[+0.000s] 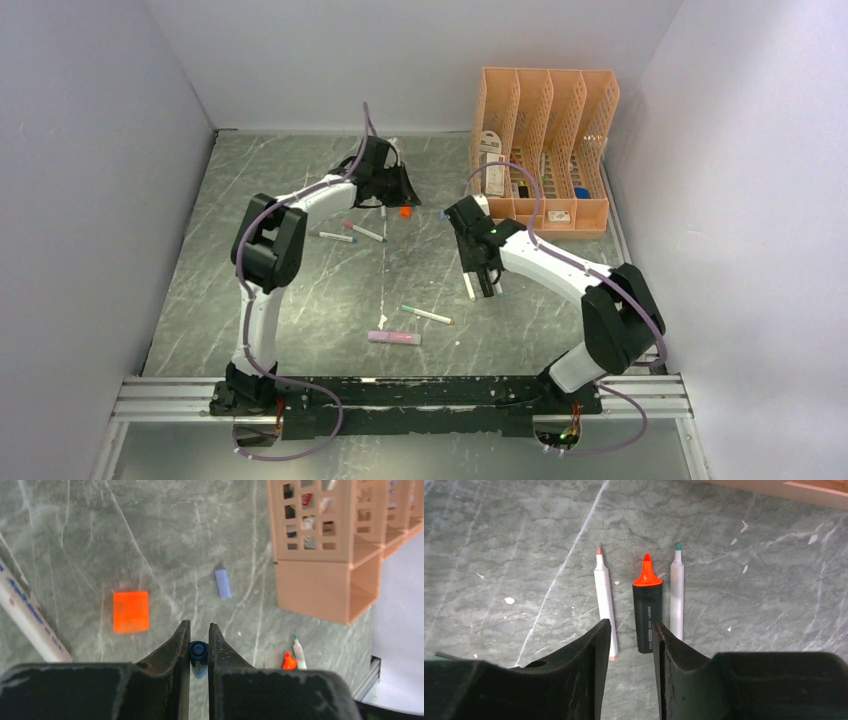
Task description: Open the pen caps
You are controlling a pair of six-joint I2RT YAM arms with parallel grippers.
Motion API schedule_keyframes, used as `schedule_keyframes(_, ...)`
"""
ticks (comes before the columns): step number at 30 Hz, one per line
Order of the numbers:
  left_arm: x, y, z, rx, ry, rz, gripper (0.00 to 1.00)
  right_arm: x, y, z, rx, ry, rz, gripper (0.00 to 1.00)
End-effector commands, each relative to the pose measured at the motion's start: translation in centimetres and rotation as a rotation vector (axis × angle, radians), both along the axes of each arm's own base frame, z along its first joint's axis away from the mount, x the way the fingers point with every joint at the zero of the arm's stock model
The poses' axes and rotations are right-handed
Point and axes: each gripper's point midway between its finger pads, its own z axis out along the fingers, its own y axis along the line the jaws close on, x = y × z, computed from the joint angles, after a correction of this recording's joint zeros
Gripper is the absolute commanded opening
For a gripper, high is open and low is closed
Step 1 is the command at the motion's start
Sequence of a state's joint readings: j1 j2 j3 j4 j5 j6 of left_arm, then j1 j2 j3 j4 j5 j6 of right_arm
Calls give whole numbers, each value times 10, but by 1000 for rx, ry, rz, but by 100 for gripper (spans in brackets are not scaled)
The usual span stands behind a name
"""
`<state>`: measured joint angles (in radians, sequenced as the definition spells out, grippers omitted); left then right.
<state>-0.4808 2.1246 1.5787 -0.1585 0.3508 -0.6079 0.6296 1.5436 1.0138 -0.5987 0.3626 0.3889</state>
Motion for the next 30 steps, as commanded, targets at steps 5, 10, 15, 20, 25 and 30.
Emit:
schedule_keyframes(5, 24, -8, -36, 91, 14, 2, 23, -10, -4, 6, 35, -6, -18, 37)
schedule_keyframes(10, 25, -11, -44, 85, 14, -10, 34, -15, -2, 2, 59, 3, -12, 37)
schedule_keyframes(15, 24, -11, -44, 85, 10, -18, 48, -18, 1, 0, 72, 16, 2, 37)
schedule_keyframes(20, 22, -9, -21, 75, -14, -19, 59, -22, 19, 3, 142, 23, 84, 37)
schedule_keyframes(25, 9, -11, 58, -27, -121, -50, 81, -36, 50, 2, 218, 43, 220, 38)
schedule_keyframes(30, -23, 6, 121, -91, -202, -64, 99, -52, 75, -3, 345, 83, 313, 41)
